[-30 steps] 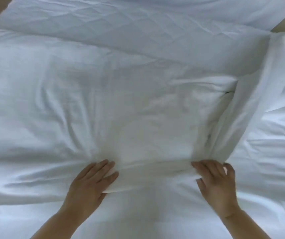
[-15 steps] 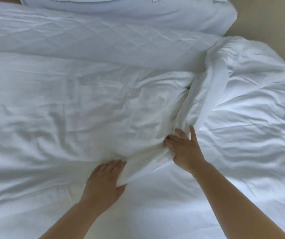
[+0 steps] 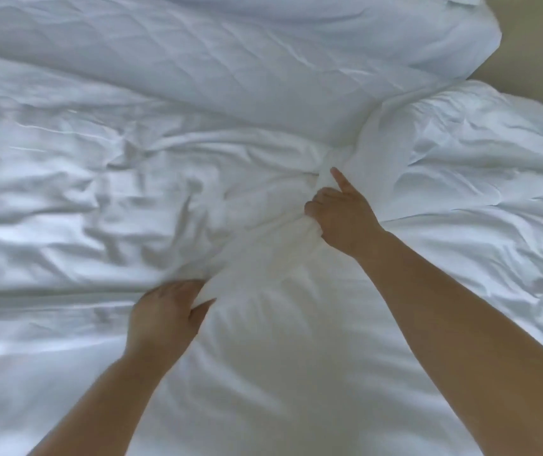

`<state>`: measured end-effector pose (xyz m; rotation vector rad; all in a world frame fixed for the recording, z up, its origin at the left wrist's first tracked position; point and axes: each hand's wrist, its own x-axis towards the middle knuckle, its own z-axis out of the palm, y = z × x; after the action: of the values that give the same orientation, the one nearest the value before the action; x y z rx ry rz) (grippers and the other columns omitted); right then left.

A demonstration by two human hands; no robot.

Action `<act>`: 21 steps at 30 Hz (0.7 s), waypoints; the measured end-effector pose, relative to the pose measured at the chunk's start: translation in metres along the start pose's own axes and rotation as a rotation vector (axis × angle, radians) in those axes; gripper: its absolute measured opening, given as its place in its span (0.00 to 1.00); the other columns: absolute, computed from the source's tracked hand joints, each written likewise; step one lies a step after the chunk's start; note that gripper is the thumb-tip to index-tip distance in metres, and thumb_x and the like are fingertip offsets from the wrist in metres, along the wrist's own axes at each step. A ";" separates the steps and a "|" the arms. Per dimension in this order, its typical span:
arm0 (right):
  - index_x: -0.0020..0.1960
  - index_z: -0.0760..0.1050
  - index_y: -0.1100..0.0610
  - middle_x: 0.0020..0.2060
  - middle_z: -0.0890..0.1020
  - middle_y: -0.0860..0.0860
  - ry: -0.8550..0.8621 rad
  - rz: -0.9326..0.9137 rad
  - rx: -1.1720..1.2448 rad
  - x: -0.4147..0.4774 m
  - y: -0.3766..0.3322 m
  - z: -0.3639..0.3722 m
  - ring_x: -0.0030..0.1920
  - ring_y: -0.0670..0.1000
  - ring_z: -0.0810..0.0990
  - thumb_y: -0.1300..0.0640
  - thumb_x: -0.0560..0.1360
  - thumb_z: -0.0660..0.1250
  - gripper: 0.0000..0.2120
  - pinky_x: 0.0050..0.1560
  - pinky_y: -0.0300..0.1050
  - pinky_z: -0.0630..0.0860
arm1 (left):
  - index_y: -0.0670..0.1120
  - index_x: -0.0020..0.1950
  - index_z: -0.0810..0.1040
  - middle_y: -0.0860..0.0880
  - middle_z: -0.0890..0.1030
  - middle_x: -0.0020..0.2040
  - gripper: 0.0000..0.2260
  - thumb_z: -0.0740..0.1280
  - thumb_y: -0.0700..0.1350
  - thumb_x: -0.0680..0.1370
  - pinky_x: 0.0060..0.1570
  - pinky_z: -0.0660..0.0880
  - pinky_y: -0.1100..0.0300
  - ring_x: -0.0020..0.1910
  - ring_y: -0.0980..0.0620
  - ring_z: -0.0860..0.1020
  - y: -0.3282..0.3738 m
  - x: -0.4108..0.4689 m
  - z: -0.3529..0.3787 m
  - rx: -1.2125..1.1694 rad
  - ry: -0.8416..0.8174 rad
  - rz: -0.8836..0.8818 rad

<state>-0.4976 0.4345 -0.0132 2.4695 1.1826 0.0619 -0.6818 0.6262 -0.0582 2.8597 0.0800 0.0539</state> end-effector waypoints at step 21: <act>0.73 0.57 0.54 0.65 0.70 0.49 -0.147 0.719 0.951 -0.172 -0.053 0.005 0.64 0.50 0.70 0.45 0.74 0.63 0.32 0.66 0.42 0.63 | 0.53 0.57 0.70 0.57 0.83 0.47 0.24 0.52 0.60 0.65 0.51 0.70 0.67 0.47 0.59 0.81 0.097 -0.045 0.031 -0.177 -0.186 0.346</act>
<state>-0.6456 0.3326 -0.0156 3.5068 0.1690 -0.5989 -0.7202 0.5218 -0.0624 2.6539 -0.4338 -0.1285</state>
